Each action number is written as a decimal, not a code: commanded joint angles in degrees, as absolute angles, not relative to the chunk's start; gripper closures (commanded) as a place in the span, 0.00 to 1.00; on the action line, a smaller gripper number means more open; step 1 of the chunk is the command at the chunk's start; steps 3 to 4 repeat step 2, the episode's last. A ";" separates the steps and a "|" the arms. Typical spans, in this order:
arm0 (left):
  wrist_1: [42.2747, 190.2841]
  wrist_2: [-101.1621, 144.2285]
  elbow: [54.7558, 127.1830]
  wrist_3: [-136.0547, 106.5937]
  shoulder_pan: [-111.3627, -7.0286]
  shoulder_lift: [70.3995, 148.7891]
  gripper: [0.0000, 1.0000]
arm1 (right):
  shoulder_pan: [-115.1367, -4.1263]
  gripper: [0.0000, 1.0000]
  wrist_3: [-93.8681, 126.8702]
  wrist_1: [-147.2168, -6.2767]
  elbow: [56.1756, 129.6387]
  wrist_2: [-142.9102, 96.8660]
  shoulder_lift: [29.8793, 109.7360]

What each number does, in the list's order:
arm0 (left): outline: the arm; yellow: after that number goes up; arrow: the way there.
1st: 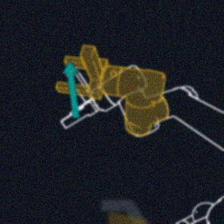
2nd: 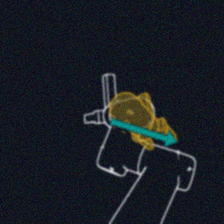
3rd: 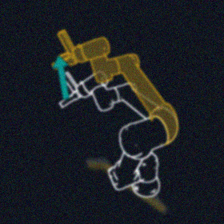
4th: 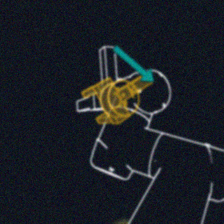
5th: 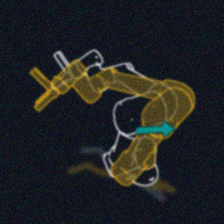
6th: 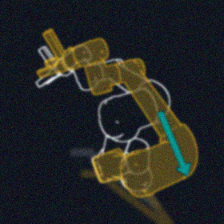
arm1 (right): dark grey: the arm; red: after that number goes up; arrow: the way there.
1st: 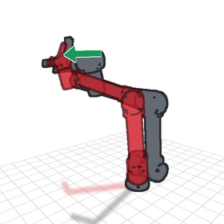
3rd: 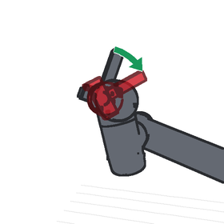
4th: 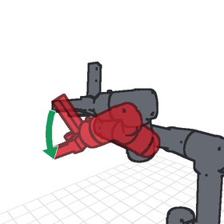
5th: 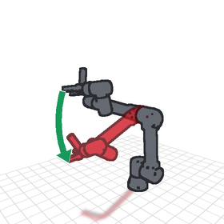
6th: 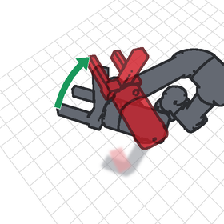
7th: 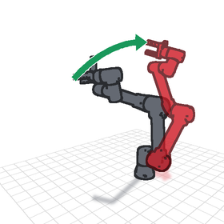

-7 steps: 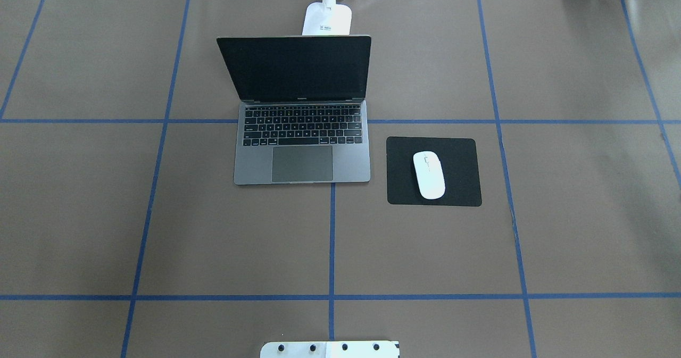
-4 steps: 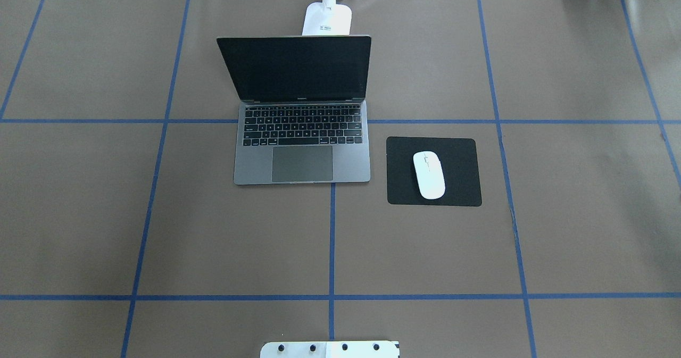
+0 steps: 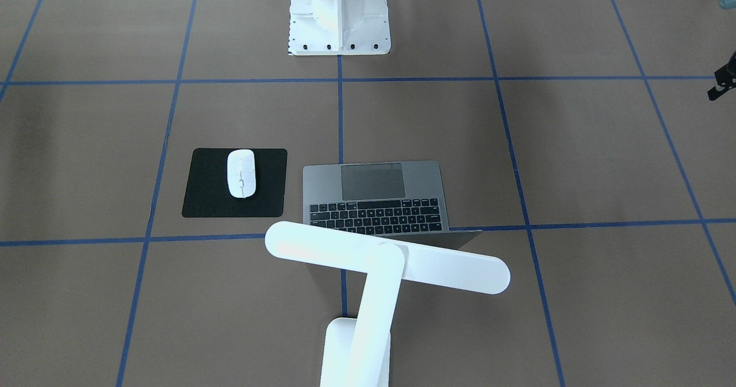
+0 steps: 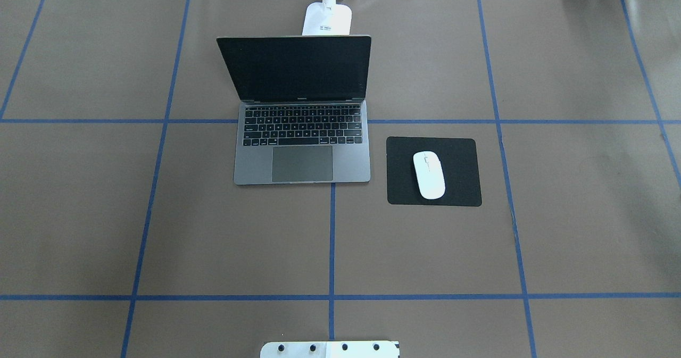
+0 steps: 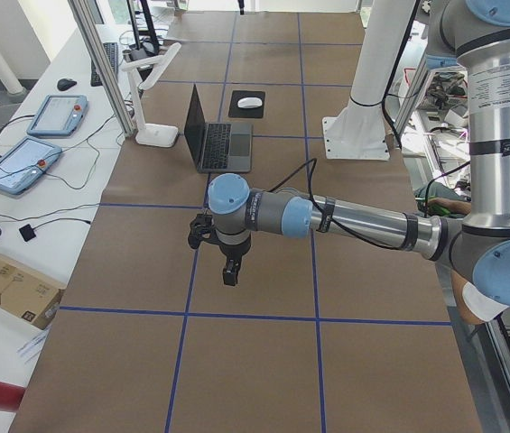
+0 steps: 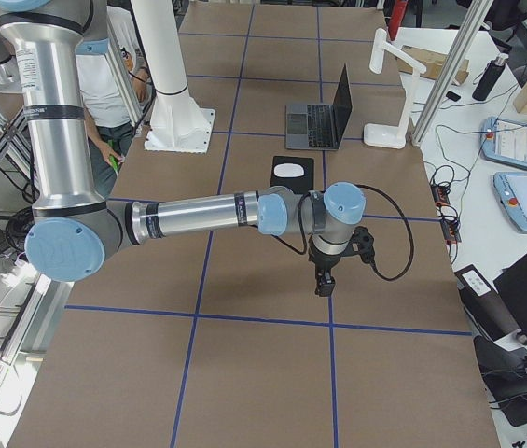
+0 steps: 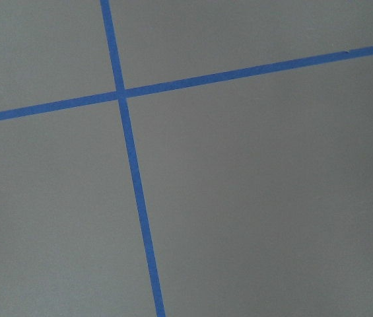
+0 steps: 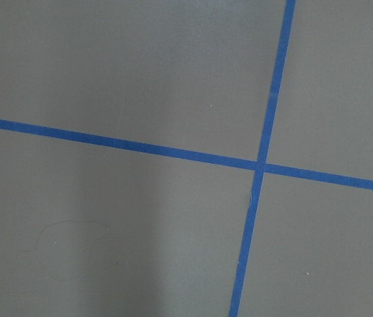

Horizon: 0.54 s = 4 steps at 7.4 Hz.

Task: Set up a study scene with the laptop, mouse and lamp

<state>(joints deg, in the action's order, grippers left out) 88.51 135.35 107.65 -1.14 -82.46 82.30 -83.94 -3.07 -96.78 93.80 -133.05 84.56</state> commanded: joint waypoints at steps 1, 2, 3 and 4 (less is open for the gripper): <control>88.51 135.35 107.84 -1.14 -82.53 82.27 0.00 | -83.94 0.00 -3.08 -96.77 93.17 -132.89 84.55; 88.51 135.35 107.84 -1.14 -82.44 82.35 0.00 | -83.94 0.00 -2.99 -96.77 92.82 -133.15 84.29; 88.51 135.35 107.84 -1.14 -82.44 82.35 0.00 | -83.94 0.00 -2.99 -96.77 92.82 -133.15 84.29; 88.51 135.35 107.84 -1.14 -82.44 82.35 0.00 | -83.94 0.00 -2.99 -96.77 92.82 -133.15 84.29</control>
